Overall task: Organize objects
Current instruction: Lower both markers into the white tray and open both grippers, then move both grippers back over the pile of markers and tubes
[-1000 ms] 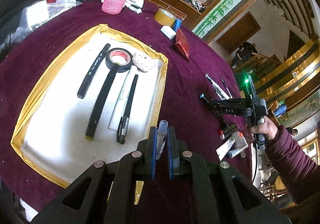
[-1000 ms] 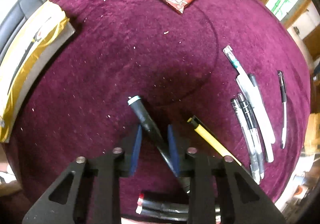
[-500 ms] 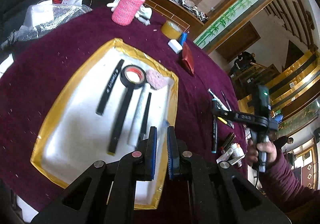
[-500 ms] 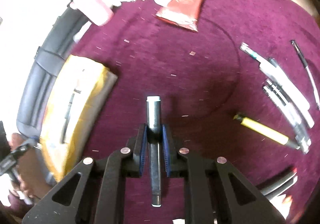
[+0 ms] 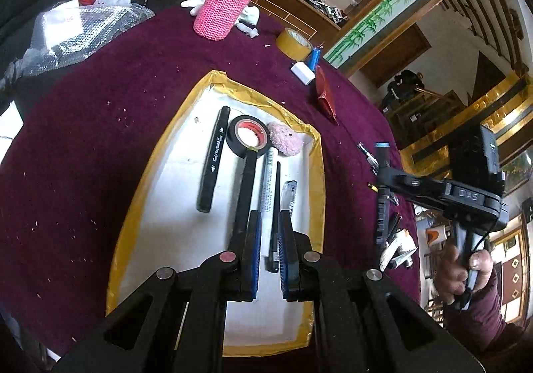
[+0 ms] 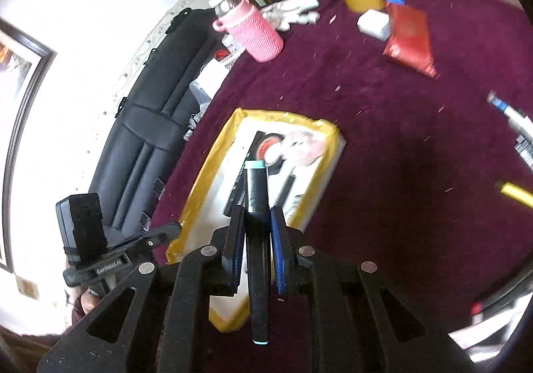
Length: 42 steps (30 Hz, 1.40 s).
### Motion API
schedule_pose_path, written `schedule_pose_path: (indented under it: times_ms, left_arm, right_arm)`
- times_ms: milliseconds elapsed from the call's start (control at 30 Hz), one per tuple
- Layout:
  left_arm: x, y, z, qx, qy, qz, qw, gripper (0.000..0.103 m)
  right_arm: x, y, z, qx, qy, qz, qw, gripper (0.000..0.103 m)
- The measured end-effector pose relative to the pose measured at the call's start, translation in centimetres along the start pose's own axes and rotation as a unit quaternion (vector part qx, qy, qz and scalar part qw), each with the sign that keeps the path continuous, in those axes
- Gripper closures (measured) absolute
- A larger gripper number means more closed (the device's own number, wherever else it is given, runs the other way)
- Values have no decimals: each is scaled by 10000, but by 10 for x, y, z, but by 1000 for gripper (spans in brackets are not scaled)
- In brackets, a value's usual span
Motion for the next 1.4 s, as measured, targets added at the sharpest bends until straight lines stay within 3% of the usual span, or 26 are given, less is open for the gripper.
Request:
schedule_pose_path:
  times_ms: [300,433,567,767,833,900,933,1033,1267,1333,1400]
  left_arm:
    - [8,-2,29,-61,55,200,9998,96]
    - [10,-4,42,-92,36,265,9996,96]
    - [10,-6,52,-148,-29,305,9994,96]
    - [12,-7,54,-178,91,374,9991,95]
    - [14,-6,51,-144,204,408,9989,86]
    - [15,-6,48,-96,312,388,9987,60]
    - [17,-6,46,-84,364,364,9986,55]
    - [20,-3,42,-119,360,417,9984,54]
    - [18,8,23,-219,387,645,9969,43]
    - [15,11,10,-290,460,713,9960,38]
    - [12,13,-7,-389,559,789,9946,27]
  right_arm:
    - [-7,69,2,-100,1098,60,9939,90]
    - [-9,96,7,-282,1174,184,9925,90]
    - [-12,115,8,-866,947,263,9914,90]
    - [-14,124,8,-1382,784,343,9867,89]
    - [-12,123,9,-1609,661,328,9842,89]
    - [-11,119,10,-1760,520,290,9826,85]
    - [-11,116,11,-1802,476,255,9822,80]
    - [-10,103,16,-1841,389,100,9821,70]
    - [-15,50,15,-2156,298,-465,9749,66]
    - [-16,25,13,-2382,192,-844,9673,66]
    - [-17,-7,10,-2770,-10,-1320,9518,63]
Point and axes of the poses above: each gripper's, at about its wrist camera, not at the fingertips, and y roughly the way its jaws point, z to its left, x to its top, the point moved 6 cm from there along y, roughly the way its jaws point, and after that the axes turned 7 degrees about -z, right-handed, at the moved point
